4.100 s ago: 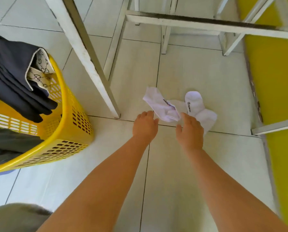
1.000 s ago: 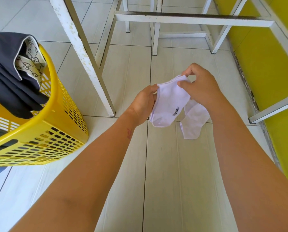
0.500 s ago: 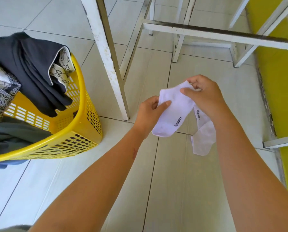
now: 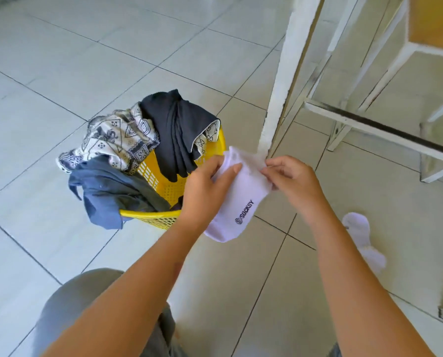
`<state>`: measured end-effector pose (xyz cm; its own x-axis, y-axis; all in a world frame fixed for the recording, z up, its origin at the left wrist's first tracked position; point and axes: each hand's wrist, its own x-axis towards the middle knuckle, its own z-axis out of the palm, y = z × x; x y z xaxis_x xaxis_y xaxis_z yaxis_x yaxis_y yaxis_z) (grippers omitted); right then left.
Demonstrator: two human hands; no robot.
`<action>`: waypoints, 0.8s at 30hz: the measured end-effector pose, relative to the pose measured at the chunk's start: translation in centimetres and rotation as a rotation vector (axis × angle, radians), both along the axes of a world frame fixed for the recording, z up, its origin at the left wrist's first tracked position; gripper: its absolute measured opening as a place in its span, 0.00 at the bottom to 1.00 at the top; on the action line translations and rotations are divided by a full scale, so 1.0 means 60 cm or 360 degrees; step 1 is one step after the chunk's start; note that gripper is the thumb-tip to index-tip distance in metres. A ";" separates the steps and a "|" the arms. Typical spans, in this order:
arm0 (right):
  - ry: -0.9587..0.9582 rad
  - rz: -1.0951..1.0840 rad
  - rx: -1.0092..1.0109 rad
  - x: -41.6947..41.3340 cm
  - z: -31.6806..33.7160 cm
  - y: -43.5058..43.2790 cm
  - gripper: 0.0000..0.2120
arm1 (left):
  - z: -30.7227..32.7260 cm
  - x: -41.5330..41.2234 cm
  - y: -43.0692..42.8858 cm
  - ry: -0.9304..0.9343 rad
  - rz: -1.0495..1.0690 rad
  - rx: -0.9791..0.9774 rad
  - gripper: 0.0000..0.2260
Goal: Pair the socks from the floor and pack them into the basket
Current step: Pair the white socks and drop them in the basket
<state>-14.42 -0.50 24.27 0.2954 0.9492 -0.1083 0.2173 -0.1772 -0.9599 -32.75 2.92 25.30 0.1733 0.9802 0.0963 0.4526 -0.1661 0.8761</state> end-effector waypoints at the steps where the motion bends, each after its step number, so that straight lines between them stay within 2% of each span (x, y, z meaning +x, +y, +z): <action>1: -0.0002 0.0006 0.0006 -0.020 -0.002 0.010 0.06 | 0.005 -0.019 0.011 0.0040 0.0063 0.0049 0.14; 3: -0.0180 0.0017 0.0027 -0.066 -0.009 0.029 0.08 | 0.013 -0.057 0.036 0.0136 0.0182 0.0105 0.16; 7: -0.0952 0.0166 0.0070 -0.158 -0.024 0.053 0.25 | 0.001 -0.119 0.092 0.0476 0.0298 0.0071 0.14; 9: -0.1125 0.0224 -0.0021 -0.187 -0.048 0.064 0.31 | -0.016 -0.140 0.119 0.0644 0.0294 -0.0011 0.12; 13: -0.1373 0.0198 -0.0140 -0.210 -0.100 0.066 0.33 | -0.066 -0.163 0.162 0.0906 0.0154 -0.0328 0.12; 17: -0.1523 0.0123 -0.0148 -0.216 -0.105 0.067 0.33 | -0.115 -0.159 0.204 0.1194 -0.0316 -0.0559 0.12; 21: -0.1569 0.0093 -0.0149 -0.220 -0.108 0.066 0.32 | -0.140 -0.133 0.243 0.1424 -0.0657 -0.0590 0.07; 24: -0.1577 0.0066 -0.0126 -0.221 -0.111 0.069 0.31 | -0.173 -0.120 0.262 0.1330 -0.0681 -0.0549 0.03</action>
<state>-27.70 3.64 17.60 0.2535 0.9615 0.1058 0.9219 -0.2071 -0.3273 -39.92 18.64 14.91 0.4002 0.7710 -0.4954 0.9070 -0.2557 0.3347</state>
